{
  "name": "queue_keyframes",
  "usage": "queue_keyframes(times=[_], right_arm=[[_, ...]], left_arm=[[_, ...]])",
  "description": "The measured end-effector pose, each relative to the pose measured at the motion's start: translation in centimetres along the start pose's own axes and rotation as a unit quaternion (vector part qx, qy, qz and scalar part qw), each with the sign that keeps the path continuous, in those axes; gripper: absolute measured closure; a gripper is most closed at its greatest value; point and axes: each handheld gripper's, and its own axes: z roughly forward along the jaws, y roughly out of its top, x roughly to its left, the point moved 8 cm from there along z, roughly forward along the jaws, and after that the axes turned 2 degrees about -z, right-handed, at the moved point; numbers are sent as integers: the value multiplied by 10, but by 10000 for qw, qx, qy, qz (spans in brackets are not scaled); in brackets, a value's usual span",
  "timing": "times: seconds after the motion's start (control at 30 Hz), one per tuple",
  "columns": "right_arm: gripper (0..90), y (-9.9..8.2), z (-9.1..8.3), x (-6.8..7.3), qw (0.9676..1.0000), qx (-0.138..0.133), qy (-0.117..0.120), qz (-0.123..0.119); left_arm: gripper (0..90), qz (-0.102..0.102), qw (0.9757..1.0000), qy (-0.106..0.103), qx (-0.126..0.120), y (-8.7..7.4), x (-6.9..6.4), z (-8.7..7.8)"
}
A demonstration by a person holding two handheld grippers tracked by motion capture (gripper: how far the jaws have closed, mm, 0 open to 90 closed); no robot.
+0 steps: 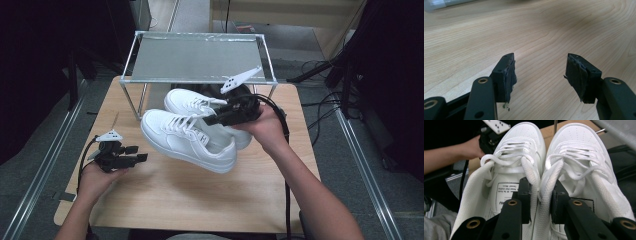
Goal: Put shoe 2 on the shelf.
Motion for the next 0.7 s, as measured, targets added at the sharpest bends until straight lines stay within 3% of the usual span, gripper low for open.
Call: queue_keyframes(times=[0.2, 0.4, 0.5, 0.7], right_arm=[[750, 22, -15, -2, 9999, -129, -18, -26], [749, 45, -31, -11, 9994, -299, 35, 198], [749, 54, -35, -17, 9990, -381, -101, 210], [750, 70, -39, -39, 9973, -278, -625, 274]], left_arm=[[409, -6, 10000, -46, 32, 0, -1, 0], [409, -5, 10000, -27, 17, 0, -1, 0], [410, 16, 10000, -38, 43, 0, -1, 0], [410, 46, 10000, -11, 31, -1, 0, -1]])
